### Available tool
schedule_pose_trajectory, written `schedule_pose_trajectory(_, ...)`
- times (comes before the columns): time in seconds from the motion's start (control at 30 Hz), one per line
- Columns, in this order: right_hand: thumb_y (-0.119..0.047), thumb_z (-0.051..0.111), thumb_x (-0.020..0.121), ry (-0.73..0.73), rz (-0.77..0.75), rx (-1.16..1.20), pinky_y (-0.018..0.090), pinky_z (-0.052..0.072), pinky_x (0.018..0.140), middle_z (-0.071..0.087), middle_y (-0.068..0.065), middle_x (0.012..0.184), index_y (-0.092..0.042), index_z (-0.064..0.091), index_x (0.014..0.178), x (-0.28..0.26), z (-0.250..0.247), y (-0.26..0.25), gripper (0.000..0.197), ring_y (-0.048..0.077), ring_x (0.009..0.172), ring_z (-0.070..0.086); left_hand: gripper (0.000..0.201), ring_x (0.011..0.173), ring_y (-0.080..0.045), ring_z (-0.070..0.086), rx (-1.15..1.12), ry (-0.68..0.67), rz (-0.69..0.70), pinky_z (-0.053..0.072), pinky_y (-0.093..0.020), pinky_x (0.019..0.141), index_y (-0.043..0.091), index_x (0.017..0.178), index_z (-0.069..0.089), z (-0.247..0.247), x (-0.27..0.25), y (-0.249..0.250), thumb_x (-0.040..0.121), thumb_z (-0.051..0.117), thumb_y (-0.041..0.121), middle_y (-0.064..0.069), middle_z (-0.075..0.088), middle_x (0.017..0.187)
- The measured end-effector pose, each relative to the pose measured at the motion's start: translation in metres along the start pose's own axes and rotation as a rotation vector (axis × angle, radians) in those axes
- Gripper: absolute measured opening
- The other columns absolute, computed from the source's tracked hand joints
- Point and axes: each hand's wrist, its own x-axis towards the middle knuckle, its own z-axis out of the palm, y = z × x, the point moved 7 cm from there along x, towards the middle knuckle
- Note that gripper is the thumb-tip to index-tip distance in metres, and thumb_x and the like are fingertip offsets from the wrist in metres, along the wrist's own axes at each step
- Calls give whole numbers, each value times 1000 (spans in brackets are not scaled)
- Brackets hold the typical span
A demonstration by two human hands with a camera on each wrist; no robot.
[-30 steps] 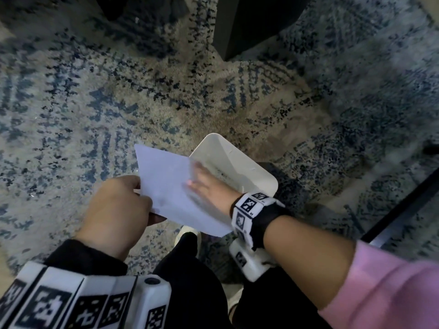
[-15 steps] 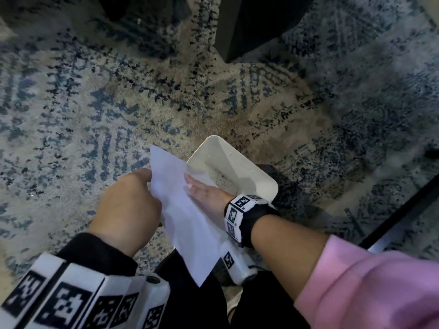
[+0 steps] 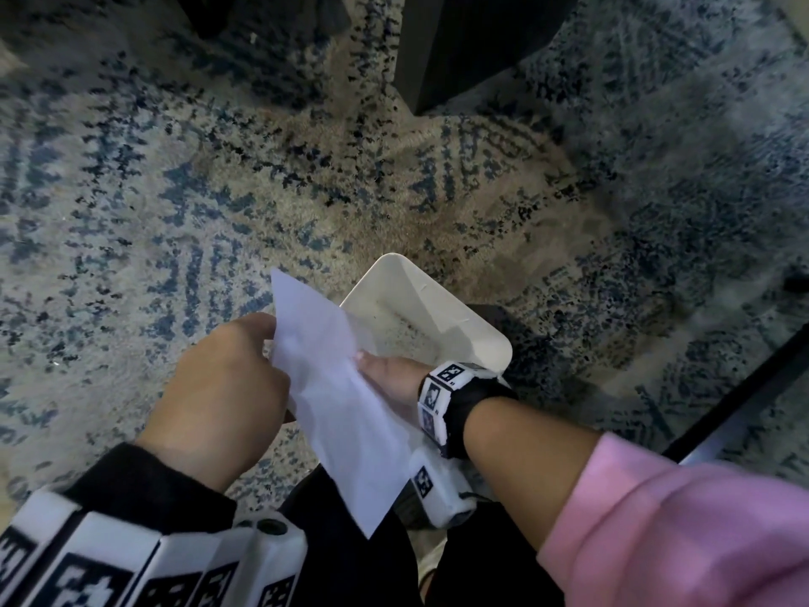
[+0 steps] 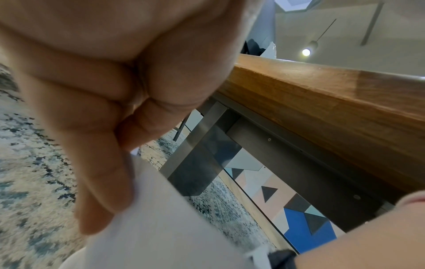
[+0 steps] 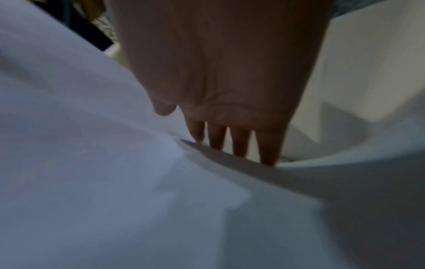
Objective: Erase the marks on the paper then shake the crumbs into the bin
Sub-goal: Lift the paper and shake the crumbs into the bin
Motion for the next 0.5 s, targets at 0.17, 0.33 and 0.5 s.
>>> schedule_pose_trajectory(0.17,-24,37,102,114,235,-476,31,35,98,46,19,139,1,47,134,-21,-41,31,41,31,128,44,37,69,-33,67,9,18,-15,57,-49,68,22,91,60,-6,2,-9,71,47,-5,-8,72,72)
schedule_pose_trajectory(0.33,-24,36,102,197,13,-415,32,21,111,17,10,158,-9,18,150,-17,-54,-10,54,25,142,22,35,66,-34,66,-2,19,-23,56,-50,66,23,90,60,-7,1,-10,74,46,-4,-11,71,69)
schedule_pose_trajectory(0.5,-40,32,101,14,-371,-151,25,1,113,-5,-5,158,-17,1,152,-47,12,-59,64,10,144,-3,30,68,-36,67,-43,36,-21,57,-51,68,21,82,60,-4,4,-10,64,49,-1,-14,71,67)
